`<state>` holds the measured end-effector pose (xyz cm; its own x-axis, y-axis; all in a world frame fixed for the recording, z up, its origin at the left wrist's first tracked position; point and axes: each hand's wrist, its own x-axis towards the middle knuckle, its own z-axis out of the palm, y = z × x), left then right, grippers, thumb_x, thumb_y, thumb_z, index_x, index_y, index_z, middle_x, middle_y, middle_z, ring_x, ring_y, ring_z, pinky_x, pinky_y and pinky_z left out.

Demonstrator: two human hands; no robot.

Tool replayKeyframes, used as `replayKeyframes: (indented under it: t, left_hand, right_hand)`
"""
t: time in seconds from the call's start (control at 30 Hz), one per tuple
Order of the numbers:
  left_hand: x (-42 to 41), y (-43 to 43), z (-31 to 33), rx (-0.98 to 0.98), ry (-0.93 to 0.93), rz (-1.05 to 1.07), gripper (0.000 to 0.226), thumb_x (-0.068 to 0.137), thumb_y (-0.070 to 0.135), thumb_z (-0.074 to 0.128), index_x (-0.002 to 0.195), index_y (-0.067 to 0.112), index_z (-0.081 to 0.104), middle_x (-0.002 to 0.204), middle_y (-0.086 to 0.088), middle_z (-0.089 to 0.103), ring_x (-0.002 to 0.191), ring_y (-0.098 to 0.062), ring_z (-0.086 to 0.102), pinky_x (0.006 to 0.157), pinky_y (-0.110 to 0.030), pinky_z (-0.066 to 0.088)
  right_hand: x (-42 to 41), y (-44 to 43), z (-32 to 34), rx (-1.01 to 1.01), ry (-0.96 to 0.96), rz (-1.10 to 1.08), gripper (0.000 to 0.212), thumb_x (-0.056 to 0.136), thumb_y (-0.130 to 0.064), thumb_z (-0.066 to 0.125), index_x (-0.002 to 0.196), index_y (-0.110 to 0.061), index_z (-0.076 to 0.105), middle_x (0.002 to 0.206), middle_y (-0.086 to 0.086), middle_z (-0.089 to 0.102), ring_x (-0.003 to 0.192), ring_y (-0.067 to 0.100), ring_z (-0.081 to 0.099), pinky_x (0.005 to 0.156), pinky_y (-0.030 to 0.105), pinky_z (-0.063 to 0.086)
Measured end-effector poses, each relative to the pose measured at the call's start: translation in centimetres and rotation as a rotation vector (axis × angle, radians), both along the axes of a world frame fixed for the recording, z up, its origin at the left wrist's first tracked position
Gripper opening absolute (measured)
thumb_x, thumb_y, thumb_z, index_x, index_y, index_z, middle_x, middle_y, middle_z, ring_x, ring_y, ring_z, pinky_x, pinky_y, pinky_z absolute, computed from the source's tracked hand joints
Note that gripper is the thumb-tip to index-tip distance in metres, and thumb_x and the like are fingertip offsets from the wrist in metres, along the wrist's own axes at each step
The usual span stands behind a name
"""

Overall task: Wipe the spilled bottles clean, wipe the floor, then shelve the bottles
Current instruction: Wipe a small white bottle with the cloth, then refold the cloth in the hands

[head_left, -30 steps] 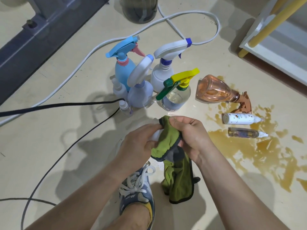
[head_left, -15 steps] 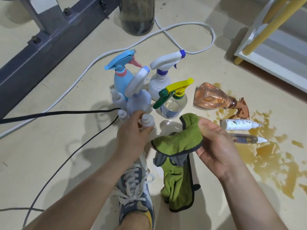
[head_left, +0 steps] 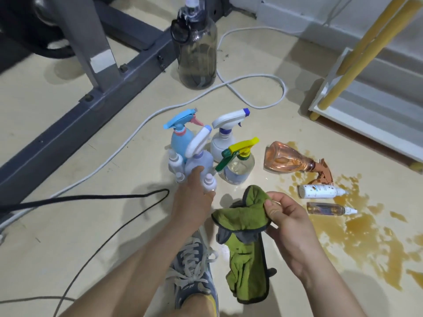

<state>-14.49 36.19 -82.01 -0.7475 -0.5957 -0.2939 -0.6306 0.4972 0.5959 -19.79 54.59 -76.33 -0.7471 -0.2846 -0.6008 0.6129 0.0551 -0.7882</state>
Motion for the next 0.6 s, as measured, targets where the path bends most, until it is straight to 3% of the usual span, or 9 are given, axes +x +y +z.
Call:
replayKeyframes:
  t: [0.07,0.13,0.2,0.27,0.43,0.5,0.6]
  left_hand:
    - [0.6,0.5,2.8,0.006,0.034,-0.014,0.034,0.087,0.022,0.062,0.120,0.020,0.054,0.109,-0.003,0.064,0.092,-0.027,0.062,0.076,-0.032,0.047]
    - [1.1,0.8,6.5,0.194,0.123,-0.001,0.016,0.087,0.014,0.060,0.102,0.021,0.063,0.092,-0.001,0.066,0.076,-0.018,0.060,0.073,-0.028,0.046]
    - [1.1,1.0,11.5,0.411,0.140,-0.048,0.019,0.087,0.005,0.056,0.087,0.022,0.065,0.083,-0.008,0.069,0.065,-0.017,0.059,0.068,-0.032,0.047]
    - [0.8,1.3,17.5,0.467,0.132,-0.172,0.019,0.085,0.003,0.056,0.086,0.019,0.067,0.087,-0.018,0.071,0.065,-0.019,0.061,0.069,-0.034,0.049]
    - [1.7,5.5,31.9,0.218,0.206,-0.510,0.015,0.087,0.005,0.062,0.094,0.015,0.069,0.090,-0.011,0.073,0.066,-0.014,0.060,0.071,-0.028,0.050]
    - [3.0,7.8,35.2,0.013,0.069,-0.691,0.018,0.088,0.019,0.065,0.106,0.022,0.069,0.094,0.002,0.071,0.077,-0.011,0.064,0.077,-0.025,0.053]
    - [5.0,11.9,38.1,-0.212,-0.086,-0.847,0.045,0.091,0.039,0.062,0.134,0.028,0.053,0.121,0.007,0.063,0.103,-0.015,0.063,0.093,-0.032,0.050]
  right_hand:
    - [0.7,0.2,1.7,-0.016,0.016,-0.005,0.017,0.098,-0.002,0.051,0.089,-0.007,0.065,0.077,0.013,0.067,0.063,0.019,0.061,0.067,0.037,0.048]
    - [1.5,0.6,3.5,-0.018,0.067,-0.023,0.015,0.097,-0.001,0.053,0.091,-0.007,0.065,0.077,0.011,0.067,0.062,0.017,0.060,0.065,0.034,0.049]
    - [2.2,1.1,5.9,-0.022,0.162,-0.053,0.014,0.095,0.002,0.054,0.091,-0.007,0.064,0.074,0.008,0.066,0.062,0.015,0.059,0.061,0.026,0.051]
    - [2.9,1.9,8.8,-0.027,0.282,-0.081,0.016,0.093,0.005,0.057,0.090,-0.007,0.066,0.074,0.005,0.068,0.062,0.011,0.060,0.060,0.020,0.052]
    - [5.5,5.8,17.7,-0.051,0.569,-0.170,0.022,0.086,0.009,0.065,0.084,-0.012,0.072,0.087,0.010,0.073,0.073,0.012,0.066,0.067,0.022,0.053]
    - [6.9,8.2,20.9,-0.108,0.630,-0.218,0.024,0.085,0.010,0.065,0.084,-0.013,0.072,0.083,0.006,0.075,0.077,0.017,0.068,0.072,0.028,0.055]
    - [8.7,11.7,24.5,-0.235,0.622,-0.288,0.018,0.087,0.008,0.063,0.088,-0.009,0.070,0.076,0.006,0.074,0.068,0.017,0.067,0.066,0.029,0.055]
